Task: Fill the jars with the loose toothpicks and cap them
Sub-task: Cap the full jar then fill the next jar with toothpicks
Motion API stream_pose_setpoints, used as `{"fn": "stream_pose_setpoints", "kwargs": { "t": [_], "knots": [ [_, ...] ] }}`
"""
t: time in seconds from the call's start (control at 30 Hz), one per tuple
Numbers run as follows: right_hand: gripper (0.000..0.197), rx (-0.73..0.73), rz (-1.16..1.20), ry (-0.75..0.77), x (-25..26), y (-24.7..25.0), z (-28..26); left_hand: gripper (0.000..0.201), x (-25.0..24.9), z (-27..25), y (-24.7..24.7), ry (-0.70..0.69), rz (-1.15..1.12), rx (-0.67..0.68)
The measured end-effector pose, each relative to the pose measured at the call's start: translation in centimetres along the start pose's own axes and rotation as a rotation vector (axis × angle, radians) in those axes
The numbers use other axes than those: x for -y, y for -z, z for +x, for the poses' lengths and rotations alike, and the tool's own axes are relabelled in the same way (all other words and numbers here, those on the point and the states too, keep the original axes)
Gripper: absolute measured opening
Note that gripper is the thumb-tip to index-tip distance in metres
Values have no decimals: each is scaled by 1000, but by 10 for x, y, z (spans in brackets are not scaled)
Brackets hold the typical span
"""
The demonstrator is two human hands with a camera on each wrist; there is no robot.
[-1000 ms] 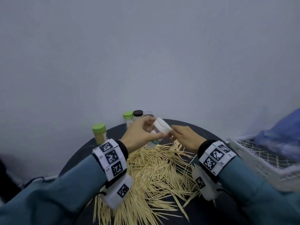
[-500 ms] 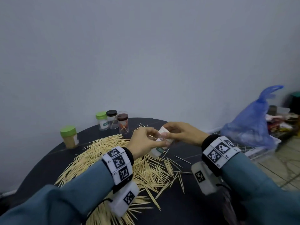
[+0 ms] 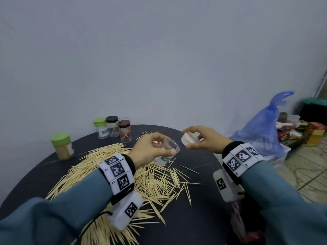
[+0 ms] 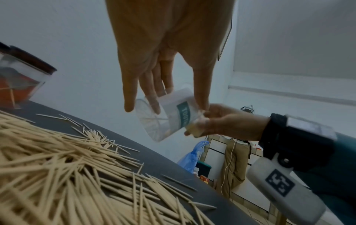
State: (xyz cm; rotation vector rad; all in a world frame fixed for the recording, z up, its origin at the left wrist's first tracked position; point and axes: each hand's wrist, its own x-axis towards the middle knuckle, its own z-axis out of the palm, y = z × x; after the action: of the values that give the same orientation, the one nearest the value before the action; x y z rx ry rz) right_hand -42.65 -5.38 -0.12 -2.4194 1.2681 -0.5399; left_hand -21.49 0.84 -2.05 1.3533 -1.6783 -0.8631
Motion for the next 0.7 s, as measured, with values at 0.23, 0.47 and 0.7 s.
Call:
{"fn": "stream_pose_setpoints", "kwargs": {
  "t": [0.23, 0.47, 0.7],
  "knots": [
    [60, 349, -419, -228, -22, -24, 23, 51, 3, -12, 17, 22, 38, -36],
    [64, 282, -407, -216, -9, -30, 28, 49, 7, -25, 35, 37, 41, -33],
    [80, 588, -591, -337, 39, -35, 9, 43, 21, -31, 48, 49, -7, -69]
  ]
}}
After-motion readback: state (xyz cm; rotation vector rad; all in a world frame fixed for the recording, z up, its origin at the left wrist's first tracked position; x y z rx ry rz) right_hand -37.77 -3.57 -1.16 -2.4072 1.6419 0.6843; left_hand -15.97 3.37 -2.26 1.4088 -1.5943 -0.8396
